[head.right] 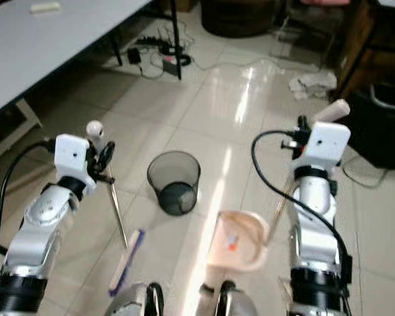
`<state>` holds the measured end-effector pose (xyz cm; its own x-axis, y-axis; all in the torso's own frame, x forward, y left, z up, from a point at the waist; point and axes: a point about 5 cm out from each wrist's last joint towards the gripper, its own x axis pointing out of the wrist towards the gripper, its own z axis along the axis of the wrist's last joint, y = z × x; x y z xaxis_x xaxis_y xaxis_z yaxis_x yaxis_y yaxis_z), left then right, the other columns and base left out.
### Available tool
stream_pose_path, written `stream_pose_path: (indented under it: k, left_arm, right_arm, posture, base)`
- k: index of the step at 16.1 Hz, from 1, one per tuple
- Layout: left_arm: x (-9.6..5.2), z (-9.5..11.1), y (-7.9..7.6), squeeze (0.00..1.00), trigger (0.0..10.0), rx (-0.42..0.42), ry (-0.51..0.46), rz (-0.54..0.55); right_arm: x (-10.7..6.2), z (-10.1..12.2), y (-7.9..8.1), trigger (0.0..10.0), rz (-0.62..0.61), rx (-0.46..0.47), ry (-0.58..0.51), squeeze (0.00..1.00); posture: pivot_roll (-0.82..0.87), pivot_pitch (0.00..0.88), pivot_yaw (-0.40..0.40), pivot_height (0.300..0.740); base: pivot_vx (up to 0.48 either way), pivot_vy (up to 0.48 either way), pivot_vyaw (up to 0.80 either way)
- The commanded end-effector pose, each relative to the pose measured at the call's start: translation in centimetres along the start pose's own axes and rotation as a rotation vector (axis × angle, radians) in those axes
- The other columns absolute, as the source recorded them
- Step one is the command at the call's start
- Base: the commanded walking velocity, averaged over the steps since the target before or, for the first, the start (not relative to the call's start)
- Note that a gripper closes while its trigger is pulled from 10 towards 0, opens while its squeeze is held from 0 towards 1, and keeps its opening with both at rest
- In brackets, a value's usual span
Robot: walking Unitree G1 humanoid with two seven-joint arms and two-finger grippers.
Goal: Sweep floor
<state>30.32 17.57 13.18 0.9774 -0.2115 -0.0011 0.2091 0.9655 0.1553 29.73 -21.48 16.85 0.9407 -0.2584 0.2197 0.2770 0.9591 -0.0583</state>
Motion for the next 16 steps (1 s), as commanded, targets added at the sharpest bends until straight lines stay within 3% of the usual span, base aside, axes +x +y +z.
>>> stream_pose_path:
  k: [1, 5, 7, 12, 16]
  left_arm:
    - [0.0, 0.4, 0.1, 0.0, 10.0, 0.018, -0.023, -0.004]
    - [0.1, 0.4, 0.0, 0.0, 10.0, 0.023, -0.024, -0.011]
    - [0.0, 0.3, -0.1, 0.0, 10.0, 0.026, -0.024, -0.022]
    - [0.6, 1.3, -0.4, 0.0, 10.0, 0.055, -0.07, -0.043]
    - [0.8, 1.5, -0.5, 0.0, 10.0, 0.052, -0.09, -0.039]
  right_arm:
    - [-0.2, 0.6, 0.2, 10.0, 0.007, -0.006, -0.022, 0.0]
    - [-0.4, 0.5, 0.6, 10.0, 0.027, -0.014, -0.005, 0.0]
    - [-0.7, 0.1, 0.6, 10.0, 0.007, 0.031, 0.029, 0.0]
    - [-1.2, -0.4, 0.5, 10.0, -0.015, 0.097, 0.062, 0.0]
    - [-1.3, -0.7, 0.7, 10.0, -0.009, 0.081, 0.088, 0.0]
  posture:
    - [0.0, 0.06, 0.065, 0.74]
    - [-0.01, 0.058, 0.068, 0.74]
    - [-0.01, 0.048, 0.07, 0.74]
    - [-0.01, 0.034, 0.067, 0.74]
    - [-0.01, 0.033, 0.062, 0.74]
  base:
    - [-0.296, 0.0, 0.0]
    - [-0.292, 0.0, 0.0]
    - [-0.144, 0.0, 0.0]
    - [0.0, 0.0, -0.8]
    - [0.0, 0.0, -0.6]
